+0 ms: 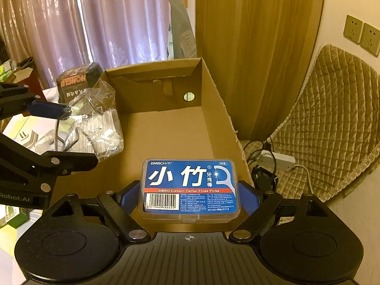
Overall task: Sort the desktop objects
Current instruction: 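Carry both items over the cardboard box and release the plastic tray from the left tool, then lower the floss box into the cardboard box and open the right tool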
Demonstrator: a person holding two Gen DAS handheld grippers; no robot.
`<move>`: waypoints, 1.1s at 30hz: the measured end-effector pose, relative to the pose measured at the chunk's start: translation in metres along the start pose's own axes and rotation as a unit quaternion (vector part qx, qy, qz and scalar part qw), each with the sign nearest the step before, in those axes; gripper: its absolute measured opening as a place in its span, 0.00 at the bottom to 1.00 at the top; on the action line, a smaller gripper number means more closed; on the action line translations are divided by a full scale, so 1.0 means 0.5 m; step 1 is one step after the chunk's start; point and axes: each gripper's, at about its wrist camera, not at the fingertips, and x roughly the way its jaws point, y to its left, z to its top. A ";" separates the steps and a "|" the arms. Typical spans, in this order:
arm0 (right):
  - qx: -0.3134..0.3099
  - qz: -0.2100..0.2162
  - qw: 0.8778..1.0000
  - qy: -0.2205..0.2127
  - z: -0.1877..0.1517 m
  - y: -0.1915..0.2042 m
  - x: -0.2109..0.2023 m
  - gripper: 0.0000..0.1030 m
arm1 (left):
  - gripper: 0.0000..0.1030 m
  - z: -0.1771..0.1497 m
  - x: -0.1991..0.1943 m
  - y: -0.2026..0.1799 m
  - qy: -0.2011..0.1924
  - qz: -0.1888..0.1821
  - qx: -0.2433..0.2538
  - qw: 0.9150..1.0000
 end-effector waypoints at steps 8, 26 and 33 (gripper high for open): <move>-0.002 -0.004 1.000 0.009 -0.008 0.000 0.015 0.82 | 0.70 -0.007 0.013 -0.001 0.005 0.001 0.007 1.000; -0.008 0.001 1.000 0.016 -0.007 0.012 0.026 0.82 | 0.70 -0.019 -0.008 0.019 -0.005 0.018 0.003 1.000; -0.013 0.000 1.000 0.017 -0.006 0.024 0.031 0.82 | 0.70 -0.028 -0.013 0.027 -0.004 0.021 -0.004 1.000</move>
